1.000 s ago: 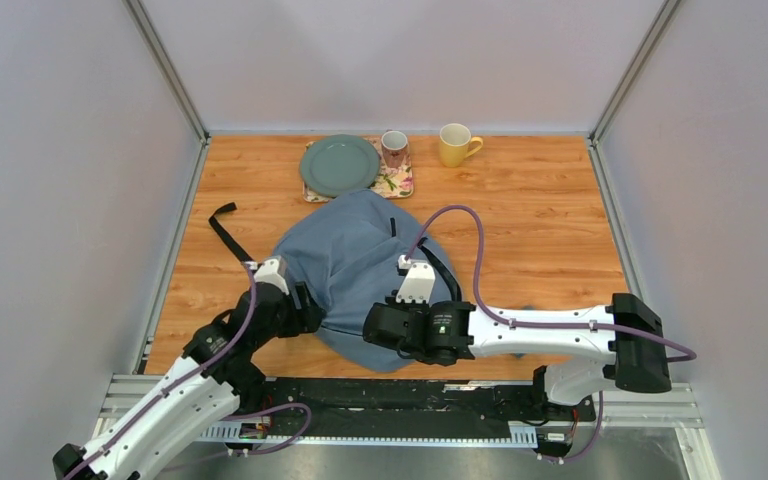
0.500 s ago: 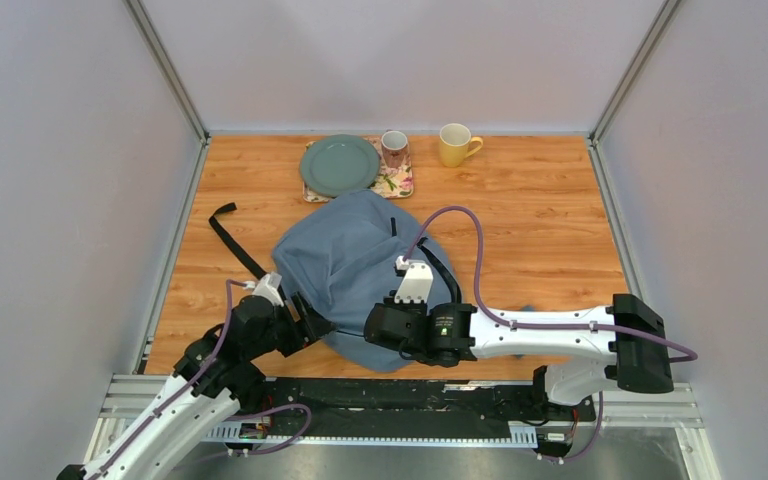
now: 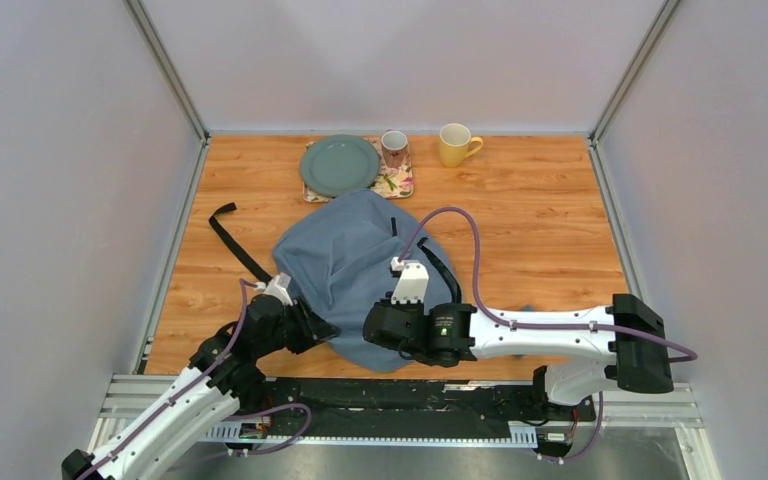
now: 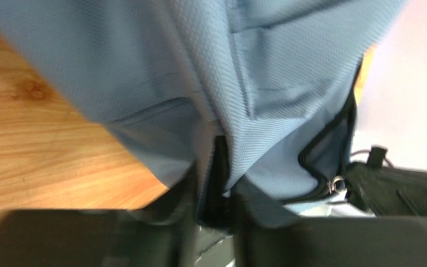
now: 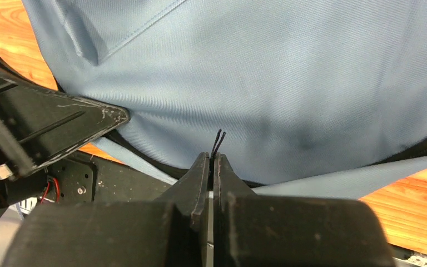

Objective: Pack the student bag
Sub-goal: Zip the student bag at the center of the board.

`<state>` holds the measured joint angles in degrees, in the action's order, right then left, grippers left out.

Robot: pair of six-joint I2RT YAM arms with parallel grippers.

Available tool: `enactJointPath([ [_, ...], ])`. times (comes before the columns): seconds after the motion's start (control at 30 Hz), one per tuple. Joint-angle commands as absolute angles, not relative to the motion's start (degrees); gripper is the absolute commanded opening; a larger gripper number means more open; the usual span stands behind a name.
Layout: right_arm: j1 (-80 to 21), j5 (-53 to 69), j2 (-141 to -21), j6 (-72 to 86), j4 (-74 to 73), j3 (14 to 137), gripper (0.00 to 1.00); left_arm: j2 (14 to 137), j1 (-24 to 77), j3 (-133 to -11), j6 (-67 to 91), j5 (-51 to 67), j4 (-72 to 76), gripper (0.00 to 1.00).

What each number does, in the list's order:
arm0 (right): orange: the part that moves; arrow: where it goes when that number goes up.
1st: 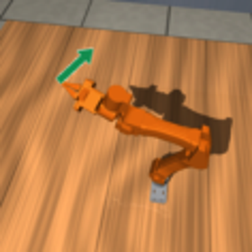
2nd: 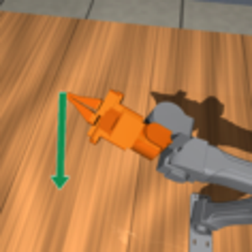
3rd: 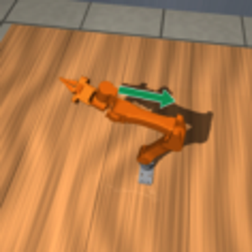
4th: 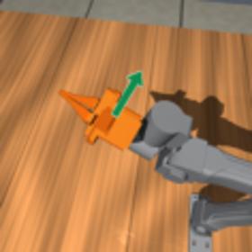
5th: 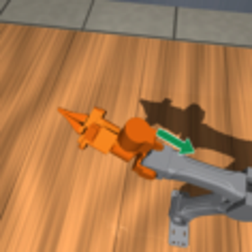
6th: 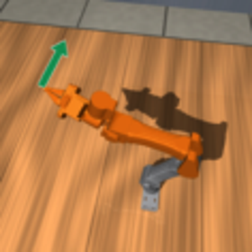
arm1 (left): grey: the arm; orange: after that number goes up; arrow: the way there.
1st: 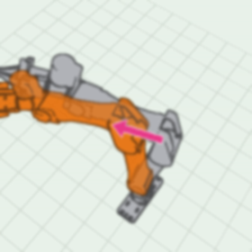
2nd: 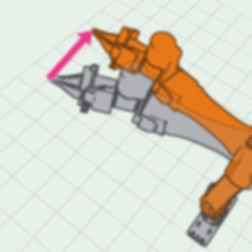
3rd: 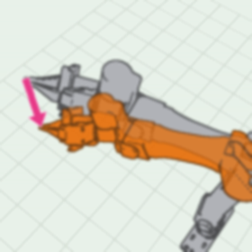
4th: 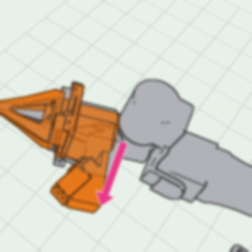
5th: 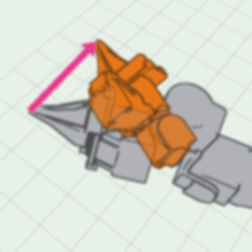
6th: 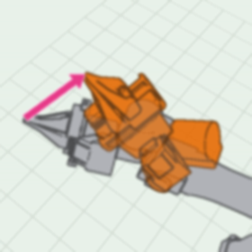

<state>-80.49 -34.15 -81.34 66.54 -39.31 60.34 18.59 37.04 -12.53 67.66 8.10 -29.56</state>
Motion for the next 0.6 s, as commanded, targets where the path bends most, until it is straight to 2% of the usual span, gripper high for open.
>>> enactJointPath([
  [0.0, -80.4, -35.0, -81.5, 63.0, -38.8, 61.4, 0.00, 21.4, 37.0, -12.0, 60.6, 3.4, -25.7, 0.16],
  [0.07, -80.4, -35.9, -81.2, 63.4, -40.5, 61.0, 0.00, 21.0, 37.0, -12.2, 58.9, 0.5, -30.8, 0.00],
  [0.43, -76.6, -39.5, -72.7, 65.7, -41.6, 53.1, 0.00, 22.0, 36.9, -18.2, 47.5, -10.6, -42.9, 0.00],
  [0.57, -75.7, -40.3, -71.2, 64.3, -43.4, 52.6, 0.00, 18.6, 36.9, -23.4, 47.7, -20.5, -48.5, 0.00],
])
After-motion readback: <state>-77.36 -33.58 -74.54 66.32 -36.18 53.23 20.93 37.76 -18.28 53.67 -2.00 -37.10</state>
